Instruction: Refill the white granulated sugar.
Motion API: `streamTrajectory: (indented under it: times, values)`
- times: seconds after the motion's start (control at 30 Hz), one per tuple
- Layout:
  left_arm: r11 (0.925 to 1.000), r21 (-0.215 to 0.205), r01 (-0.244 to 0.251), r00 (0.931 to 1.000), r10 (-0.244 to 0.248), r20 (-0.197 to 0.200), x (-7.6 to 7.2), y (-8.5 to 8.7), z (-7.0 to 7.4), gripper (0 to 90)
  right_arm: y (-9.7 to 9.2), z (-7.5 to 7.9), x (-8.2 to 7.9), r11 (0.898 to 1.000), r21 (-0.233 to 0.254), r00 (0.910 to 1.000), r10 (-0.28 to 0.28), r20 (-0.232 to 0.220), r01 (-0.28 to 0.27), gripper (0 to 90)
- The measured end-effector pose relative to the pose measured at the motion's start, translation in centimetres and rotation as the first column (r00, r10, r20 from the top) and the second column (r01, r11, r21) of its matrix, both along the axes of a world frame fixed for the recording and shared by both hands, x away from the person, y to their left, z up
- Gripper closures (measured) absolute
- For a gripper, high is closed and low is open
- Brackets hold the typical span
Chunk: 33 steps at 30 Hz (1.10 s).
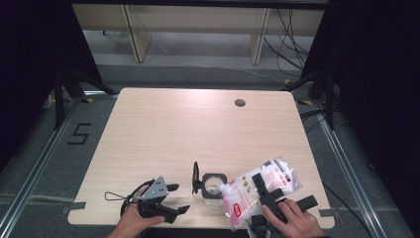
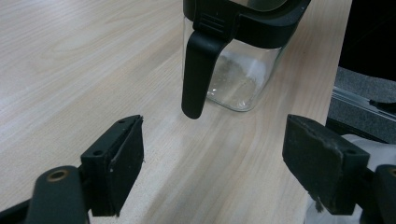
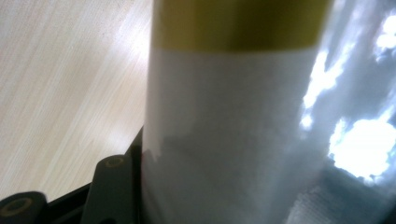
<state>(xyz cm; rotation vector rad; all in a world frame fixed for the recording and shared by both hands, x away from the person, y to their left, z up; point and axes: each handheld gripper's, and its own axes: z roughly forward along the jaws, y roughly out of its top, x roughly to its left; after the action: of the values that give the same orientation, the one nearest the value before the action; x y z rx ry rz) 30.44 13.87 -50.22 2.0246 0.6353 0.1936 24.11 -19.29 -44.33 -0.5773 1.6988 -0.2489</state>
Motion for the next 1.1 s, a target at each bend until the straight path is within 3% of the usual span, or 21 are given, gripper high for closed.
streamTrajectory:
  times: [0.13,0.2,0.23,0.37,0.4,0.57,0.6,0.63,1.1]
  values:
    - [1.0000,-0.001,0.000,1.0000,0.000,0.000,0.02,0.01,0.00,20.3,-0.04,0.05,0.16,1.000,0.018,0.9997,0.013,-0.019,-0.013,45.2]
    - [0.9996,0.017,0.020,0.9996,-0.021,0.019,0.16,0.14,0.09,20.3,-0.21,0.02,0.00,1.000,0.026,0.9999,-0.001,-0.015,0.002,45.4]
    - [1.0000,0.006,-0.001,1.0000,0.001,-0.002,0.01,0.07,0.04,20.3,-0.22,0.05,0.00,1.000,0.026,0.9999,-0.002,-0.014,0.002,45.4]
    - [1.0000,-0.002,0.001,1.0000,-0.001,0.002,0.02,0.02,0.00,20.3,-0.23,0.24,-0.04,1.000,0.021,0.9999,-0.002,-0.011,0.002,45.5]
    - [1.0000,0.003,0.010,0.9999,-0.010,0.010,0.08,0.05,0.00,20.4,-0.26,0.19,-0.04,0.999,0.038,0.9998,0.000,-0.018,0.000,45.6]
    - [0.9999,-0.012,-0.001,1.0000,0.001,0.000,0.01,-0.04,-0.05,20.4,-0.27,0.44,0.00,1.000,0.028,0.9998,0.013,-0.016,-0.013,45.7]
    - [1.0000,0.003,0.001,1.0000,-0.001,0.001,0.04,0.06,0.01,20.4,-0.24,0.54,0.10,0.999,0.019,0.9995,0.028,-0.016,-0.028,45.7]
    - [1.0000,0.008,0.000,1.0000,0.000,-0.001,0.03,0.12,0.07,20.3,-0.35,0.39,0.03,1.000,0.030,0.9999,0.005,-0.017,-0.004,45.8]
    - [0.9998,0.016,0.015,0.9999,-0.015,0.000,0.12,0.25,0.16,20.4,-0.46,0.51,-0.11,0.999,0.038,0.9998,0.001,-0.019,0.000,45.9]
